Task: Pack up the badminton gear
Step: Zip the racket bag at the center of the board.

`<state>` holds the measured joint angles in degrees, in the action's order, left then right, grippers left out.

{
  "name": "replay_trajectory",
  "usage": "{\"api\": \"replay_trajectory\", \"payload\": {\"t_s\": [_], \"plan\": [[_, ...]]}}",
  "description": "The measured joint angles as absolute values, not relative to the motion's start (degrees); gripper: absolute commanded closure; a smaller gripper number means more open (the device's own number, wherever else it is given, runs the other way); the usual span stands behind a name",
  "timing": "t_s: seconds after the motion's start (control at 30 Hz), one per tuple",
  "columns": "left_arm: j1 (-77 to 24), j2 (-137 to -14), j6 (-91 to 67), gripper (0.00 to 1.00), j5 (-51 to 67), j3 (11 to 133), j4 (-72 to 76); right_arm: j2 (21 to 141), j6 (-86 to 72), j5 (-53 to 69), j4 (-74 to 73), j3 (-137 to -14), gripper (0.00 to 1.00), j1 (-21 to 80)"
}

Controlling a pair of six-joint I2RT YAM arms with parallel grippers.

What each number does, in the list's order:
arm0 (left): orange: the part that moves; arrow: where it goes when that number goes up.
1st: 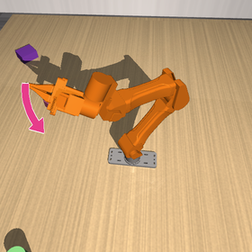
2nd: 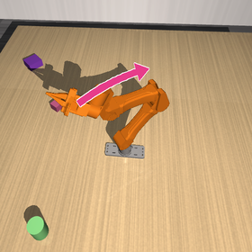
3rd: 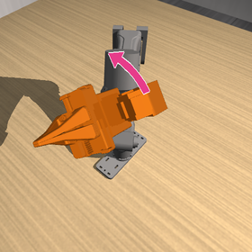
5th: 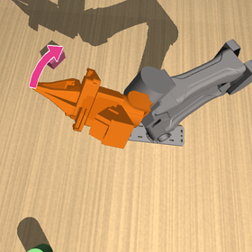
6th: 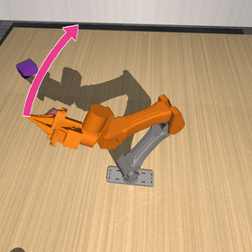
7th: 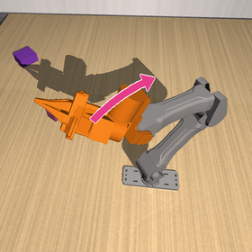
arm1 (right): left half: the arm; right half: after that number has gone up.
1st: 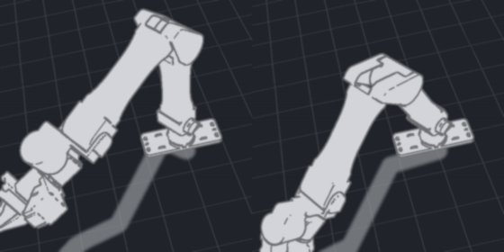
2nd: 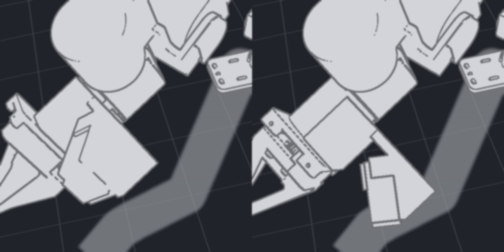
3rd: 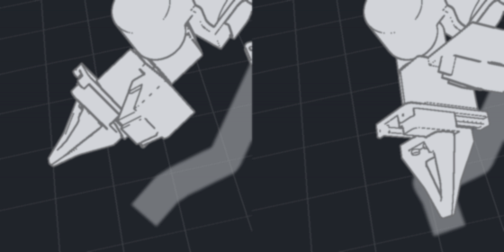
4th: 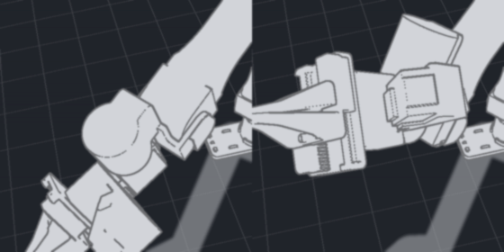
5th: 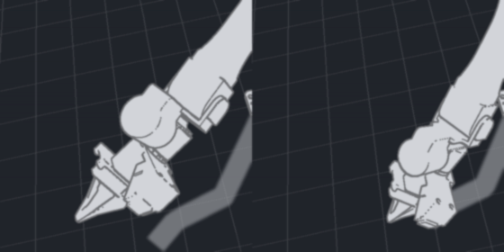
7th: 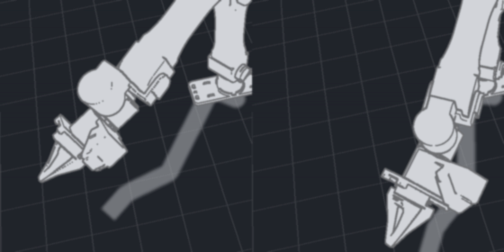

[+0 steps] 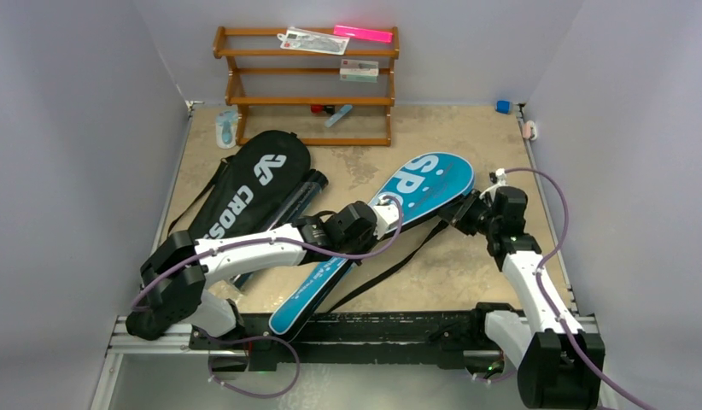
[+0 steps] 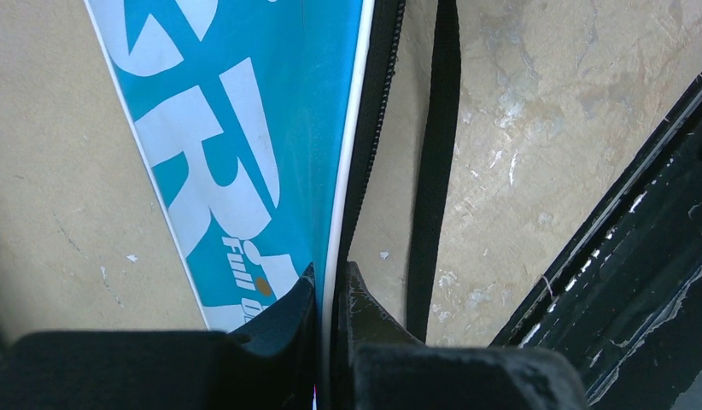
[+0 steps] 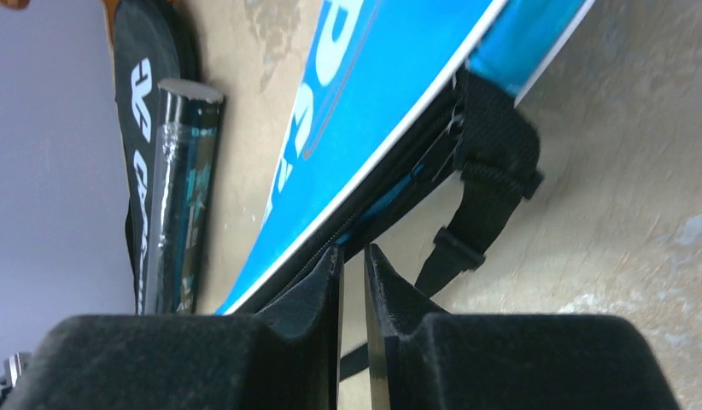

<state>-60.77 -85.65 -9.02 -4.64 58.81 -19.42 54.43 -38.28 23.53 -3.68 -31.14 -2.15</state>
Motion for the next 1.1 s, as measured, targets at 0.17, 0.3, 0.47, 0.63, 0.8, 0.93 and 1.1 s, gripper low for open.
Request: {"api": "replay_trajectory", "payload": {"t_s": [0.17, 0.3, 0.47, 0.63, 0.8, 0.93, 1.1], "plan": [[-60.8, -87.0, -9.0, 1.0, -4.1, 59.0, -18.8, 53.1, -39.9, 26.6, -3.9, -27.6, 0.73, -2.1], [-60.8, -87.6, -9.0, 1.0, -4.2, 59.4, -18.8, 51.0, -39.7, 26.1, -5.9, -27.6, 0.68, -2.1], [-60.8, -87.6, -9.0, 1.0, -4.2, 59.4, -18.8, 51.1, -38.1, 21.7, -10.3, -31.0, 0.68, -2.0], [-60.8, -87.6, -9.3, 1.0, -4.3, 59.4, -18.8, 53.4, -34.9, 16.8, -11.7, -36.1, 0.54, -2.0], [-60.8, -87.6, -9.4, 1.0, -4.5, 59.4, -18.8, 53.9, -31.5, 13.0, -12.6, -36.6, 0.69, -2.0], [-60.8, -87.6, -9.4, 1.0, -4.5, 59.4, -18.8, 53.2, -29.6, 11.0, -13.6, -36.6, 0.75, -2.0], [-60.8, -87.6, -9.4, 1.0, -4.5, 59.4, -18.8, 52.8, -26.7, 9.1, -13.1, -36.6, 0.61, -2.0]]}}
